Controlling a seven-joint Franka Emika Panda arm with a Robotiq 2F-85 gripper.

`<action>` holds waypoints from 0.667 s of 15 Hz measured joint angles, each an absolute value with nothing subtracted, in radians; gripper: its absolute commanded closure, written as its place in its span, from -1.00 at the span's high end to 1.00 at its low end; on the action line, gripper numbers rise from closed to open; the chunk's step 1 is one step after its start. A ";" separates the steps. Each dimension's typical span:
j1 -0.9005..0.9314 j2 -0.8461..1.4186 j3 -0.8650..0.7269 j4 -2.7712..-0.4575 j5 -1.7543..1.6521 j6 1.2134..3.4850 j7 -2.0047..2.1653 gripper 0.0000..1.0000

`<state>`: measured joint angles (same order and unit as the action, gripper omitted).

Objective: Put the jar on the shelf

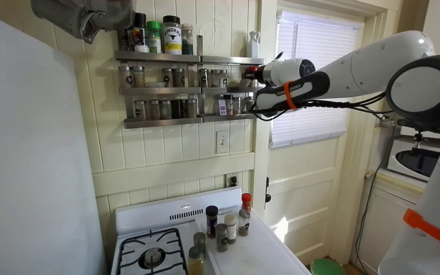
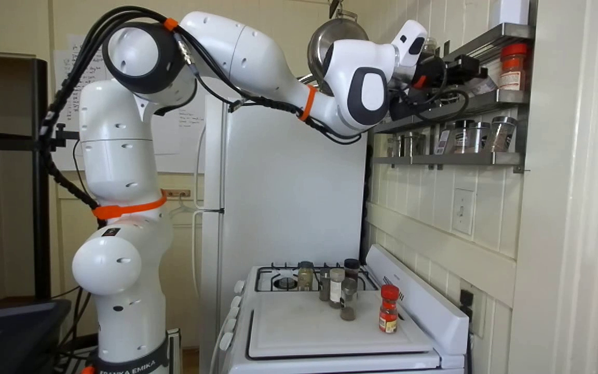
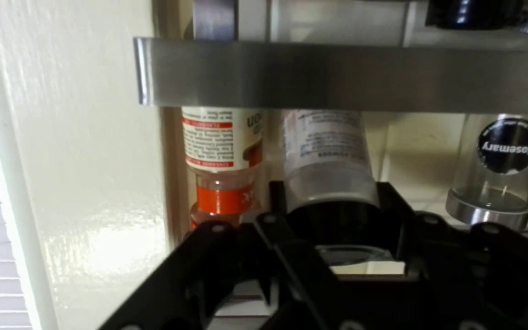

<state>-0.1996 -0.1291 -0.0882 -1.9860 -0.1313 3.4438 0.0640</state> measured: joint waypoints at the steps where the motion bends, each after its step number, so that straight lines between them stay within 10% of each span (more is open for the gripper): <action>1: -0.206 -0.132 -0.082 -1.984 -0.120 3.427 0.064 -0.50; 10: -0.338 -0.149 0.037 -1.911 -0.072 3.256 0.110 -0.50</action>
